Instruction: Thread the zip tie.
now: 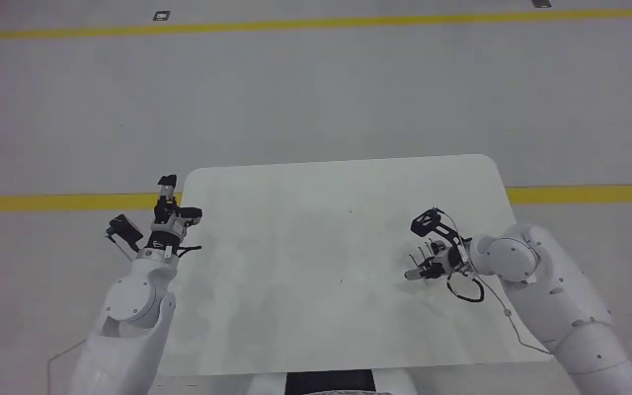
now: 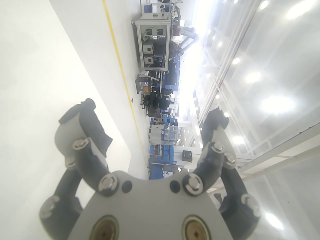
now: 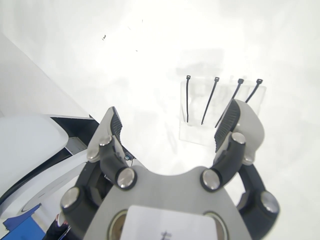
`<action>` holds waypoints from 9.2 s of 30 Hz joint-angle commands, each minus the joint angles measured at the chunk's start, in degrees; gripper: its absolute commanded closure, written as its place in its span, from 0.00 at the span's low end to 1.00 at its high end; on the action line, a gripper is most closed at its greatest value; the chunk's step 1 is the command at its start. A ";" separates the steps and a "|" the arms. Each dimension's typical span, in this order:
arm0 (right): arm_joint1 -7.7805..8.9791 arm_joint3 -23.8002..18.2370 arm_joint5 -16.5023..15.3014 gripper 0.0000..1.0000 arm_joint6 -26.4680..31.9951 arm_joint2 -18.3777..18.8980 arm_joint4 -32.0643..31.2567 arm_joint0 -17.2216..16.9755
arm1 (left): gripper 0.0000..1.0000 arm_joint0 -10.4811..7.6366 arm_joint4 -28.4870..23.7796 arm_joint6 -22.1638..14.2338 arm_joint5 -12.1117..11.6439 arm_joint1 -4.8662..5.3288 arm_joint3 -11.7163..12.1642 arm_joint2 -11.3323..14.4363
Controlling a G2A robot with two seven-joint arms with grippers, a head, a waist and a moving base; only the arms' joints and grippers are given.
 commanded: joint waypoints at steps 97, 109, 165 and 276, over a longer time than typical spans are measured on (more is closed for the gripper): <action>2.94 1.26 0.00 1.00 -11.79 1.48 3.16 -1.35 | 0.00 0.00 0.00 0.00 0.00 0.00 0.00 0.00; 6.38 -4.68 0.00 1.00 -14.58 0.39 14.06 -4.55 | 0.00 0.00 0.00 0.00 0.00 0.00 0.00 0.00; 2.73 4.55 0.00 1.00 -32.96 -2.59 39.07 -2.86 | 0.00 -10.44 40.02 5.96 -15.57 -3.33 -3.14 30.94; -4.59 13.00 0.96 1.00 -28.74 -8.33 60.86 1.12 | 0.00 -24.25 109.29 18.16 2.29 -5.12 18.28 51.23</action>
